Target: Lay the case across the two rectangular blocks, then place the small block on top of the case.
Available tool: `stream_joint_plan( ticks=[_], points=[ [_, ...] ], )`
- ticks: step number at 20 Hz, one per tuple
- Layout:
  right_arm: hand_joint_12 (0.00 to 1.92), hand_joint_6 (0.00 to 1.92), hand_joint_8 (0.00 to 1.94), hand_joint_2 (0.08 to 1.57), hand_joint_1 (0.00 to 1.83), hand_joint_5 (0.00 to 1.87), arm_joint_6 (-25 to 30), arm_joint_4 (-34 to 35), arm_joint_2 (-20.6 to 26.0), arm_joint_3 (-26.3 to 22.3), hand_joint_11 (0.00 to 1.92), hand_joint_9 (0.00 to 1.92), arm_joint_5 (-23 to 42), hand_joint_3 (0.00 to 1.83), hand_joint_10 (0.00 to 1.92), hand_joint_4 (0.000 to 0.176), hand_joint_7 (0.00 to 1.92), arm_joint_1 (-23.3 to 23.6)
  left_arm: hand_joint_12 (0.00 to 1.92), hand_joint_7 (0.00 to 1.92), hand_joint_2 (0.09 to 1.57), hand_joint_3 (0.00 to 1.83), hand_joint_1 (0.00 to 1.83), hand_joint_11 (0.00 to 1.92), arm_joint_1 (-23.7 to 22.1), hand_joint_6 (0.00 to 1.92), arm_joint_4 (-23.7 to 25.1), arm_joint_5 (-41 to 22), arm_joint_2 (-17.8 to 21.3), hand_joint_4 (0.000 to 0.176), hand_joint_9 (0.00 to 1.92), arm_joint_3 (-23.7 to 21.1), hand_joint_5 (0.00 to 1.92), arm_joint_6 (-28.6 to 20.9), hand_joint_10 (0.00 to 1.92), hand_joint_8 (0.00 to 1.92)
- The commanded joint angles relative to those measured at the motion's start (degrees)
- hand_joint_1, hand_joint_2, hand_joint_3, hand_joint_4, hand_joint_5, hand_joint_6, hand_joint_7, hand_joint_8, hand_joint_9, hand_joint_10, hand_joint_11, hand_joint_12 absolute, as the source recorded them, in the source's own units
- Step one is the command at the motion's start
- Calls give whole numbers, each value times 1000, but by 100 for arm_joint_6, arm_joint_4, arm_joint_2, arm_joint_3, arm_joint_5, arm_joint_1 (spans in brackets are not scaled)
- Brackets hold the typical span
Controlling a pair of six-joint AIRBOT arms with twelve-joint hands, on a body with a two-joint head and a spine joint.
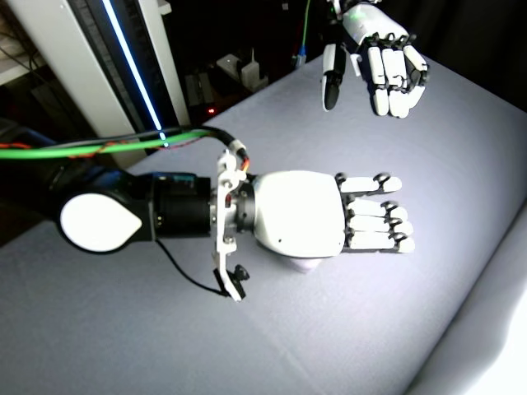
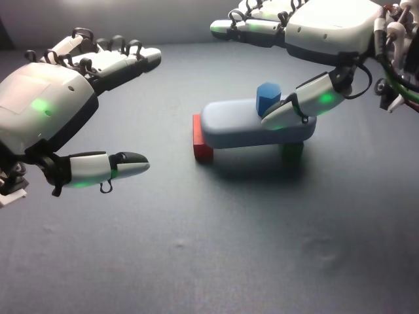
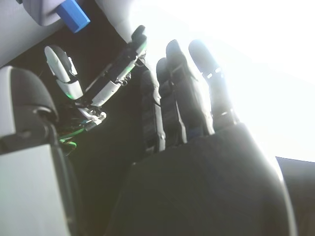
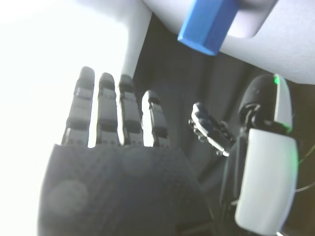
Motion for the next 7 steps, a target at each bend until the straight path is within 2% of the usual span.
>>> stream_joint_plan(
  ticks=[1,2,3,4,5,6,7],
  points=[
    [54,0,8,873,672,0,-39,284,122,-45,73,54,734,0,20,125,55,110,909,179,988,7,909,0,-46,0,67,-817,19,39,225,-23,166,-10,0,0],
    [55,0,7,872,698,0,-42,292,138,-58,70,48,752,0,15,127,54,110,775,126,992,6,901,0,-44,0,66,-832,23,52,165,-27,119,-11,3,1],
    [39,0,6,864,736,0,-96,698,671,-490,29,33,1485,0,7,160,55,34,616,90,984,1,916,0,90,2,13,-1214,193,84,115,-126,86,-93,7,4],
    [37,3,17,857,751,8,-96,698,671,-490,19,49,1485,0,13,167,90,34,521,67,974,0,889,0,90,0,13,-1214,193,104,118,-126,75,-93,7,3],
    [35,3,17,858,752,8,-96,698,671,-490,14,59,1485,0,16,163,95,34,503,82,974,0,892,0,323,3,-207,-1694,331,101,127,-158,80,-286,10,9],
    [6,0,7,860,754,1,-334,2100,1411,-1204,2,52,3308,0,9,156,84,-1163,501,93,969,0,903,0,374,6,-254,-1822,343,90,119,-139,90,-390,6,12],
    [2,4,10,858,735,10,-343,2260,1482,-1303,3,60,3560,0,10,167,97,-1341,533,108,967,0,907,0,410,6,-272,-1919,349,85,112,-115,107,-518,2,7]
  ],
)
